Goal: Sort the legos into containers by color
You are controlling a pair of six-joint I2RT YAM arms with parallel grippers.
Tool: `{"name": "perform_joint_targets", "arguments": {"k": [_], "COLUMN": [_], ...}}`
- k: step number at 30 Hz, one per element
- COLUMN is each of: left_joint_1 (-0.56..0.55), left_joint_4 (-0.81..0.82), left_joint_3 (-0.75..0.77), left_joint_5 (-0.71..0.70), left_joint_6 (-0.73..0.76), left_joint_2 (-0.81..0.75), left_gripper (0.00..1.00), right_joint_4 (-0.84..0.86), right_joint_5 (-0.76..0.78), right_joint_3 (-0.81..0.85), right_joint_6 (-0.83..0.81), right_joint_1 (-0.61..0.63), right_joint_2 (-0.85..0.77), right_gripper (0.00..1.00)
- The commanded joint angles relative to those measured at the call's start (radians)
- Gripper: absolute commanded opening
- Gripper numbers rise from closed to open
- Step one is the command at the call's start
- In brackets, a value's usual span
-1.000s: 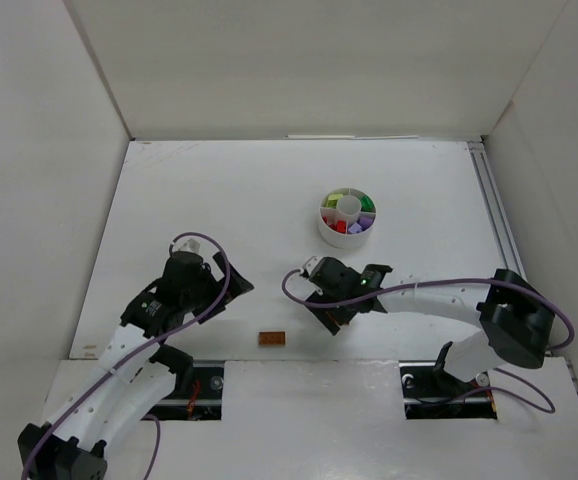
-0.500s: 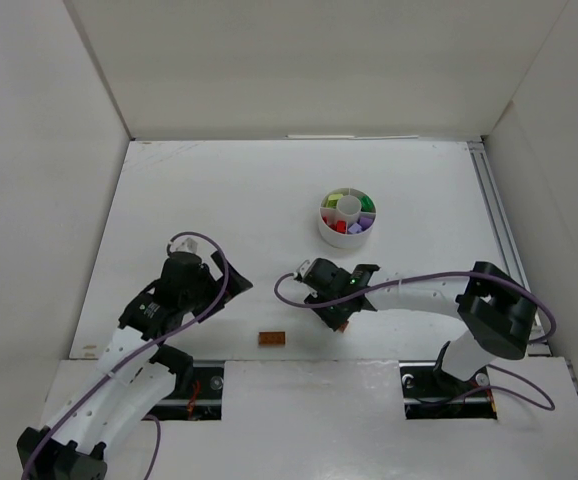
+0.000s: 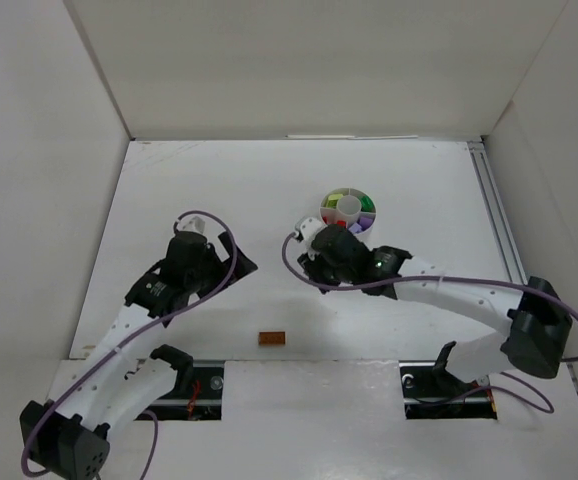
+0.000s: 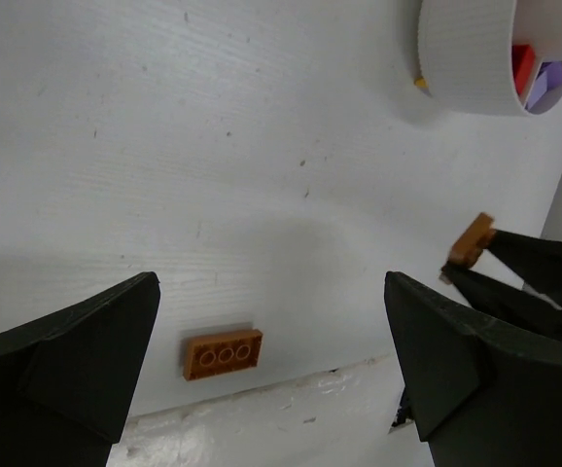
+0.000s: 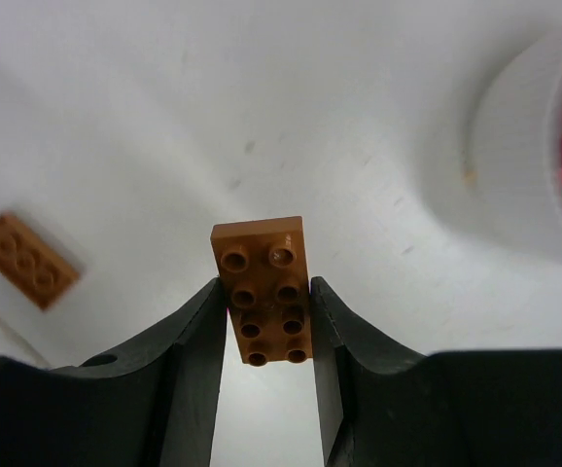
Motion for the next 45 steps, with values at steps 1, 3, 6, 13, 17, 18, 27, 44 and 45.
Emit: {"name": "perform_joint_targets", "arguments": {"k": [1, 3, 6, 13, 17, 18, 27, 44, 45], "left_joint_1": [-0.004, -0.004, 0.022, 0.124, 0.138, 0.138, 0.147, 0.147, 0.147], "left_joint_4": [0.085, 0.12, 0.158, 0.24, 0.249, 0.258, 0.258, 0.199, 0.198], "left_joint_3": [0.109, 0.16, 0.209, 0.287, 0.323, 0.323, 0.341, 0.28, 0.269], "left_joint_5": [-0.036, -0.05, -0.059, 0.056, 0.083, 0.094, 0.096, 0.067, 0.066], "left_joint_6": [0.075, 0.103, 0.129, 0.201, 0.224, 0.224, 0.235, 0.195, 0.195], "left_joint_2": [0.07, 0.131, 0.191, 0.37, 0.435, 0.435, 0.459, 0.4, 0.4], "left_gripper": [1.0, 1.0, 1.0, 1.0, 1.0, 1.0, 1.0, 1.0, 1.0], "right_joint_4": [0.152, 0.227, 0.316, 0.476, 0.552, 0.566, 0.771, 0.927, 0.936], "right_joint_5": [0.061, 0.002, -0.054, -0.069, -0.163, -0.176, -0.31, -0.318, -0.318], "right_joint_3": [0.075, 0.086, 0.098, 0.135, 0.135, 0.135, 0.023, -0.172, -0.172], "right_joint_6": [-0.065, -0.097, -0.12, -0.185, -0.194, -0.203, -0.203, -0.14, -0.131], "right_joint_1": [-0.081, -0.224, -0.318, -0.441, -0.49, -0.503, -0.552, -0.59, -0.59], "right_joint_2": [-0.076, -0.095, -0.104, -0.029, 0.035, 0.048, 0.103, 0.108, 0.096], "right_gripper": [0.22, 0.22, 0.22, 0.23, 0.24, 0.24, 0.26, 0.31, 0.35]}}
